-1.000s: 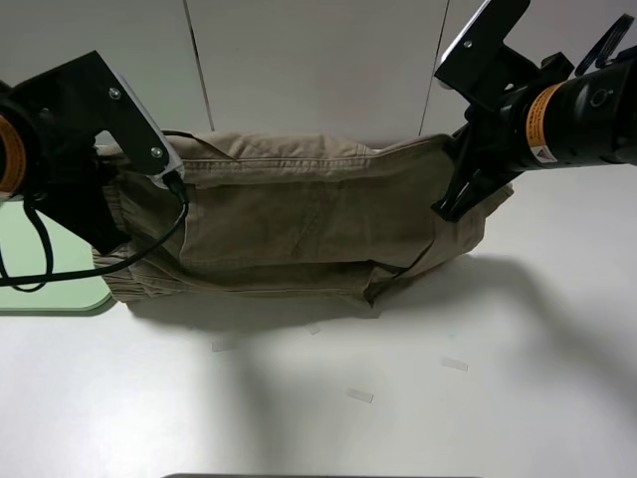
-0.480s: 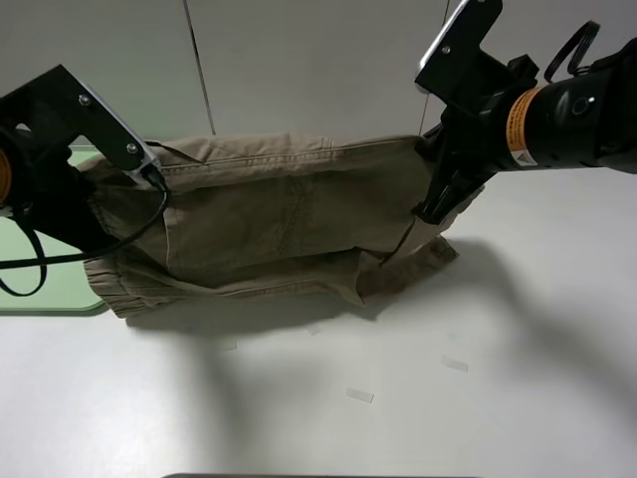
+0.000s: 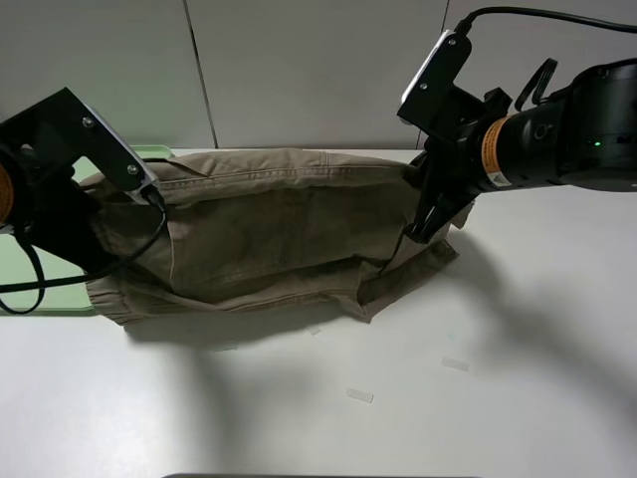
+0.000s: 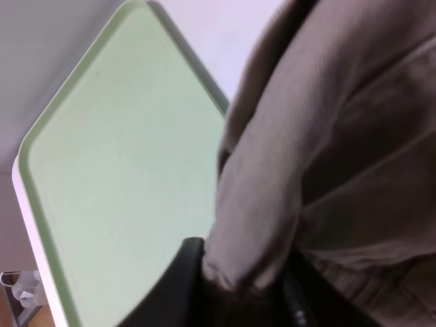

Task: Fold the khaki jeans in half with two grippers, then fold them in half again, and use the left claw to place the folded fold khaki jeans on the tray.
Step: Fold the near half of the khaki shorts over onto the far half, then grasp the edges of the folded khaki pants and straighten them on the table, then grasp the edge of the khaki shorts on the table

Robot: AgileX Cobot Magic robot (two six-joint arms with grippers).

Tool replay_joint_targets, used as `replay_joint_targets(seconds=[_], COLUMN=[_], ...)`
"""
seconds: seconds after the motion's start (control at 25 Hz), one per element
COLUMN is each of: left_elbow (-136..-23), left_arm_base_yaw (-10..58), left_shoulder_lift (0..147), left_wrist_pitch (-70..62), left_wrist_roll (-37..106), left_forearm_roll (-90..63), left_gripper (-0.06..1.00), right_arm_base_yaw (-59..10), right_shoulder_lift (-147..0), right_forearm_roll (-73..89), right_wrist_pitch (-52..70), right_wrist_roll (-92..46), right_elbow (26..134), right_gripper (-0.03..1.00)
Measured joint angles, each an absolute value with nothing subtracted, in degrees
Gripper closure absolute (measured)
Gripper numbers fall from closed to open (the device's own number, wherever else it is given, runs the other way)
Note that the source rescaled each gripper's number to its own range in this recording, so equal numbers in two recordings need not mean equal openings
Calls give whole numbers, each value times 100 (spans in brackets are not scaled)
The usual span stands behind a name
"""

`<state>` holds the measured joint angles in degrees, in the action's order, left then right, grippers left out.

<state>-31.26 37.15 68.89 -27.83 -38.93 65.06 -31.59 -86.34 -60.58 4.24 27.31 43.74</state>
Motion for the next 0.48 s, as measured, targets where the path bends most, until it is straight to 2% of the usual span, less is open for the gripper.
replay_joint_targets(seconds=[0.12,0.16,0.2,0.32,0.48], left_elbow=[-3126,-3126,-3126,-3126,-3126], left_arm_base_yaw=[3560,3502,3451,3416,3405], left_shoulder_lift=[6889,6889,6889,6889,6889], left_wrist_pitch=[-2802,-2824,-2846,-2867,-2843], left_wrist_roll=[-4290,-4418,-4547,-4732,-4756], left_forearm_roll=[6588,6642,6699,6809,6824], left_gripper=[46,40,36,32,31], right_arm_base_yaw=[-3159,-3159,-3159,-3159,-3159], right_shoulder_lift=[-8634,-8634,-8634,-8634,-8634], right_forearm_roll=[-6063,-6076,-6076,-6080,-6080], right_wrist_pitch=[146,58,0,0,104], right_wrist_roll=[2731,2731,2731,2731,2731], right_elbow=[4374,4374,4374,4374,4374], right_gripper=[31,20,13,5,3])
